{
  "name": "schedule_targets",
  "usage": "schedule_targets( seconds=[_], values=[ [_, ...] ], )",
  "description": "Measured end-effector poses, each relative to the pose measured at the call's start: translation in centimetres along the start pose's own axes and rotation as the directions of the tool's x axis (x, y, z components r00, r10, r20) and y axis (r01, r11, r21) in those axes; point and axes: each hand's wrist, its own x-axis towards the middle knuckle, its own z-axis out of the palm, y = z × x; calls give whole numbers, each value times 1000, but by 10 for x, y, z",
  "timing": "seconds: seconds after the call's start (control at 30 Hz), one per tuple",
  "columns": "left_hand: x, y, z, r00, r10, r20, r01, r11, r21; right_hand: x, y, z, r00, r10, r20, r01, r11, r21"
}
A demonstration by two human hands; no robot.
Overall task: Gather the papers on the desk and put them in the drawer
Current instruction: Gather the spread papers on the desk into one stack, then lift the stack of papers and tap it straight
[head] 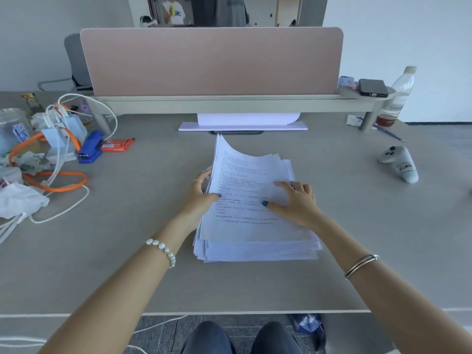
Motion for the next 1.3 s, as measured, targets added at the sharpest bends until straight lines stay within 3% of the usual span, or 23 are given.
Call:
schedule_targets(
  seconds=[0.07, 0.13, 0.2, 0.23, 0.27, 0.3, 0.47, 0.57, 0.67, 0.77, 0.87, 1.03, 1.2, 1.3],
  values=[
    [-5, 2, -1, 999, 52, -2, -52, 997, -64, 0, 1, -3, 997, 35, -63, -30, 996, 87],
    [-8, 6, -3, 993, 120, 7, -117, 983, -142, 1, 2, -13, 982, 164, -92, -121, 927, 356],
    [-11, 17, -5, 980, 197, 21, -189, 961, -203, 1, 5, -29, 969, 249, 1, -172, 668, 724],
    [-11, 23, -6, 974, 227, 23, -216, 950, -226, -1, 5, -39, 972, 218, 85, -188, 513, 838],
    [-13, 31, -5, 966, 259, 25, -244, 937, -249, -4, 3, -48, 979, 149, 141, -191, 409, 892],
    [-13, 39, -5, 958, 286, 27, -269, 926, -267, -6, 1, -55, 986, 93, 141, -165, 371, 914],
    [-9, 95, -10, 914, 406, -14, -385, 855, -348, -16, -37, -101, 963, 37, -268, 226, 436, 871],
    [-4, 123, -12, 893, 448, -49, -433, 823, -367, -22, -54, -127, 923, -25, -384, 352, 461, 815],
    [-10, 118, -9, 919, 395, -11, -378, 872, -311, -31, -53, -124, 936, -41, -350, 323, 501, 803],
    [-18, 75, 2, 959, 270, 92, -243, 942, -232, -38, -40, -86, 974, 9, -228, 182, 573, 799],
    [-23, 52, 12, 982, 186, 26, -173, 951, -257, -42, -36, -61, 977, 143, -158, 48, 573, 818],
    [-16, 67, 9, 973, 229, -14, -223, 925, -307, -38, -41, -75, 963, 102, -249, 145, 581, 801],
    [-18, 42, 14, 988, 151, 44, -137, 961, -239, -39, -28, -54, 977, 98, -192, 102, 575, 812],
    [-21, 40, 18, 984, 173, 33, -161, 959, -231, -42, -25, -54, 970, 103, -221, 124, 571, 812]
  ],
)
